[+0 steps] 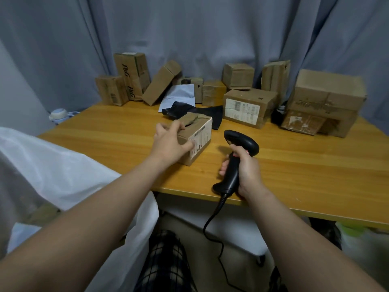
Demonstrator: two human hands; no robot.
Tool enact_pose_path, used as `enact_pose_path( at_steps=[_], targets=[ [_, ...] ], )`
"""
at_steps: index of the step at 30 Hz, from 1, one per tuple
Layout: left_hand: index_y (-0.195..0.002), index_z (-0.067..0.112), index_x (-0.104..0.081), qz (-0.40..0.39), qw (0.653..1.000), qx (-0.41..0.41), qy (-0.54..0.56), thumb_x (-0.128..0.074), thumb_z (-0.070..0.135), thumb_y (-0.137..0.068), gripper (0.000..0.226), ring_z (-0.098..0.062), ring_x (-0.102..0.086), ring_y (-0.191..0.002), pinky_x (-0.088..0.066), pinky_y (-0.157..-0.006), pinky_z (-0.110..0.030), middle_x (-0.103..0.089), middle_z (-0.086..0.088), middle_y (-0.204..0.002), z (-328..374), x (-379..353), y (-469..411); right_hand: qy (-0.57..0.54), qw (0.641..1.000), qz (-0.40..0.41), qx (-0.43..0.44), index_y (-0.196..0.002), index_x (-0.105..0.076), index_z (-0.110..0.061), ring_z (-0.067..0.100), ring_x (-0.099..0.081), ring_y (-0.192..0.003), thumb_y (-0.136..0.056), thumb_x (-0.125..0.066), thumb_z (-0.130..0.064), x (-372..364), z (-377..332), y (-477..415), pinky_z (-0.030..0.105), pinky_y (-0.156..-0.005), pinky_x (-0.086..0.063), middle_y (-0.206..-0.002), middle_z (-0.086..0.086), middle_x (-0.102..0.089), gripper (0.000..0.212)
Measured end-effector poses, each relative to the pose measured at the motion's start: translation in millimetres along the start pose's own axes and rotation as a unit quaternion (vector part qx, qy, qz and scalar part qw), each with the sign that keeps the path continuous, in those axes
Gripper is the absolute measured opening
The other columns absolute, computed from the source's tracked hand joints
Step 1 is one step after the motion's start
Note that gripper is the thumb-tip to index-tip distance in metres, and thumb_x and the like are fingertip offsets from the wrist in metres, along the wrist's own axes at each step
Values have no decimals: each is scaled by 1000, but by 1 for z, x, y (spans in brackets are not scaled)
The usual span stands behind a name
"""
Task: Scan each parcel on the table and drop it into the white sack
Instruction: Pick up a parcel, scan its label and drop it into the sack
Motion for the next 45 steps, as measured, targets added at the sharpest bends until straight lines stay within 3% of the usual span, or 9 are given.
enact_pose_path(
  at_steps=[3, 6, 14, 18, 22, 27, 30, 39, 45],
  targets=[
    [-120, 30, -46, 7, 995, -3, 95, -74, 32, -80, 49, -21, -40, -118, -40, -94, -24, -26, 0, -122, -3, 9, 4, -2, 1000, -3, 4, -102, -62, 3, 20, -60, -49, -88, -66, -29, 6, 1, 3, 28, -46, -53, -60, 9, -61, 35],
    [-135, 25, -35, 26, 992, -36, 122, -76, 28, -77, 71, -18, -45, -118, -42, -99, -31, -41, -4, -131, 9, 32, 0, -8, 1000, -10, 10, -97, -62, 2, 20, -59, -48, -88, -66, -29, 7, 1, 4, 27, -45, -52, -59, 9, -60, 32],
    [-143, 26, -32, -61, 982, -153, -93, -72, 44, -80, 77, -19, -49, -118, -45, -90, -28, -39, -5, -142, 64, 42, -18, -2, 1000, -13, 6, -97, -62, 1, 20, -59, -48, -88, -66, -31, 6, 0, 3, 27, -46, -53, -59, 9, -60, 34],
    [-140, 20, -42, 18, 988, -127, -85, -65, 47, -86, 65, -20, -57, -114, -50, -87, -30, -57, -5, -131, 59, 31, -20, 10, 1000, -25, 3, -97, -62, 1, 20, -58, -48, -89, -65, -32, 6, 0, 2, 27, -46, -53, -58, 9, -59, 34],
    [-134, 29, -51, 66, 990, -90, -81, -64, 51, -84, 56, -27, -35, -135, -30, -112, -47, -41, -5, -145, 30, 26, -13, 10, 1000, -26, 6, -100, -61, 1, 20, -59, -49, -89, -65, -32, 7, 2, -1, 27, -46, -52, -61, 10, -59, 36],
    [-151, 29, -5, 31, 986, -11, 161, -80, 36, -75, 107, -23, -20, -142, -20, -115, -34, -14, -9, -155, -10, 0, 10, 8, 999, -31, 14, -102, -61, 2, 20, -59, -48, -88, -65, -32, 6, 2, -3, 28, -46, -53, -60, 10, -59, 37],
    [-150, 34, 14, 41, 973, 27, 227, -84, 35, -70, 126, -23, -19, -143, -23, -117, -44, -9, -10, -156, -17, -22, 18, 11, 999, -33, 13, -103, -61, 4, 19, -59, -48, -88, -65, -33, 6, 2, -4, 27, -45, -52, -59, 9, -59, 39],
    [-153, 21, 6, 99, 969, 96, 206, -82, 39, -72, 121, -27, -26, -141, -26, -112, -39, -18, -10, -154, -10, -54, 8, -2, 999, -45, 18, -100, -59, 3, 20, -58, -48, -89, -64, -32, 7, 3, -5, 27, -46, -52, -59, 10, -58, 37],
    [-147, 45, -9, 14, 956, 22, 292, -82, 40, -70, 106, -12, -43, -133, -38, -111, -44, -44, 7, -145, -32, -34, 30, -9, 996, -30, 80, -87, -62, -2, 19, -57, -47, -91, -63, -27, 8, 2, 18, 27, -46, -51, -58, 8, -58, 26]
  ],
)
Point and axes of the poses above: each hand's wrist, its own y-axis away from the middle knuckle, its own x-axis out of the back of the hand, z = x × y, the point moved 3 cm from there along -y, towards the middle knuckle
